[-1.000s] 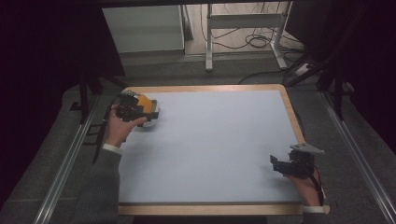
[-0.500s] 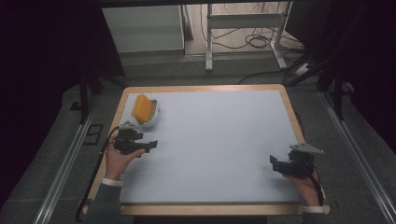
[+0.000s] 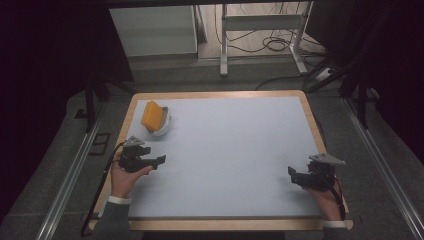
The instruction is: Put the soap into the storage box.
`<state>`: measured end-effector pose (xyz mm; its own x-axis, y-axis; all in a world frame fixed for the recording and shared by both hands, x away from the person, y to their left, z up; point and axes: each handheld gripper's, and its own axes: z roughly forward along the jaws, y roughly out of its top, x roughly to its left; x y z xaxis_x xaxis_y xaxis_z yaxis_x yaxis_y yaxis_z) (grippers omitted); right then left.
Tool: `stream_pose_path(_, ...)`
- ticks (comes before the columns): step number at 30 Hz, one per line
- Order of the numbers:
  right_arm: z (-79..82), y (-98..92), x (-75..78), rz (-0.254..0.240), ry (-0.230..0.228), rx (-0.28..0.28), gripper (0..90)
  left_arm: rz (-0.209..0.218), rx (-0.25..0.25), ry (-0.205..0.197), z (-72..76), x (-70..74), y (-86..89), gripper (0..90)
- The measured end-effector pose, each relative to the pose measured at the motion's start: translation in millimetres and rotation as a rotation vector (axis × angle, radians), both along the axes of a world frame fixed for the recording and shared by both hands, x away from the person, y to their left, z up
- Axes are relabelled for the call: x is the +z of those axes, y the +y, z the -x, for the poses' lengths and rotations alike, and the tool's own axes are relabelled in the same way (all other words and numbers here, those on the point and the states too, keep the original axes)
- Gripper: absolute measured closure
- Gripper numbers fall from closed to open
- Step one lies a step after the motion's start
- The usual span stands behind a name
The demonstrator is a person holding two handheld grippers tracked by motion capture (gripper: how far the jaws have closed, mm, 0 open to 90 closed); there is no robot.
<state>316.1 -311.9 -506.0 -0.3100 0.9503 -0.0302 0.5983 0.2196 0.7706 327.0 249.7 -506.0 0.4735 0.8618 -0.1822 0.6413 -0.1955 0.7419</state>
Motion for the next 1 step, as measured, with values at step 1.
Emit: stream_pose_path(1,0.0,0.0,0.0,0.0,0.0,0.0,6.6,0.0,0.0,0.0,0.0,0.0,0.0,23.7)
